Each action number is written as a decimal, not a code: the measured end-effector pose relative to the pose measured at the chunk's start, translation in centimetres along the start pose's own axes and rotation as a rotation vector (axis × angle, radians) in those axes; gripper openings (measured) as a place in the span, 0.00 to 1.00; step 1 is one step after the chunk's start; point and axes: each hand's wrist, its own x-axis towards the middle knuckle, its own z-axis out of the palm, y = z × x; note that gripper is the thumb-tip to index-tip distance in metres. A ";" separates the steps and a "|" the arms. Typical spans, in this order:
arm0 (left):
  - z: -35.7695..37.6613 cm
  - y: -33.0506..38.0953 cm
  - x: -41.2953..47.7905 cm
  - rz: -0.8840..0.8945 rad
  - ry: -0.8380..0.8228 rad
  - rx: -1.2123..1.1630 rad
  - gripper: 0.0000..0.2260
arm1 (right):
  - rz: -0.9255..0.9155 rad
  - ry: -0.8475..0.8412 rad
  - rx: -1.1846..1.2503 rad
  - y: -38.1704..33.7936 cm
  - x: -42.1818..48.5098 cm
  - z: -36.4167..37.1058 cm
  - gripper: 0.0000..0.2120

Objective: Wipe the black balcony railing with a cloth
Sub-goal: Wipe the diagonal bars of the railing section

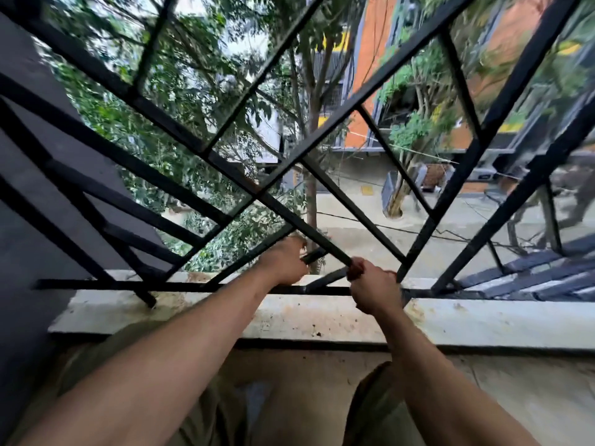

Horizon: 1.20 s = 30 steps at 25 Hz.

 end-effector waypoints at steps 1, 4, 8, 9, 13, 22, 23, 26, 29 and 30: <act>-0.1 -0.5 0.1 0.021 -0.050 0.031 0.23 | -0.042 0.001 -0.015 -2.7 0.1 -0.6 0.19; -0.3 -1.4 0.3 0.084 -0.129 0.115 0.09 | -0.315 0.123 0.188 -9.0 -0.5 -0.7 0.35; -0.1 -2.8 1.0 0.144 -0.118 0.073 0.15 | -0.297 0.124 0.258 -1.5 1.0 1.3 0.24; 0.3 -3.1 1.1 0.157 -0.114 0.069 0.17 | -0.205 0.135 0.248 -1.9 0.6 0.8 0.16; -0.6 -2.7 -1.2 0.134 0.021 -0.162 0.09 | -0.406 0.177 0.725 -16.0 -1.9 -1.7 0.14; -7.7 -4.0 -1.9 -0.020 0.067 -0.193 0.11 | -0.462 0.251 0.334 -13.4 1.2 -0.3 0.12; -7.8 -4.0 -2.1 0.019 0.096 -0.168 0.17 | -0.460 0.225 0.479 -16.9 0.8 -1.2 0.10; -6.8 -3.0 -2.5 0.055 0.007 -0.043 0.22 | -0.655 0.277 0.642 -17.5 -0.6 -1.3 0.16; -6.2 -2.1 -1.7 0.054 0.035 0.106 0.28 | -0.625 0.199 0.367 -8.9 0.9 0.0 0.32; -6.1 -1.8 -1.8 0.061 0.062 0.094 0.31 | -0.556 0.216 0.258 -7.6 1.1 0.3 0.30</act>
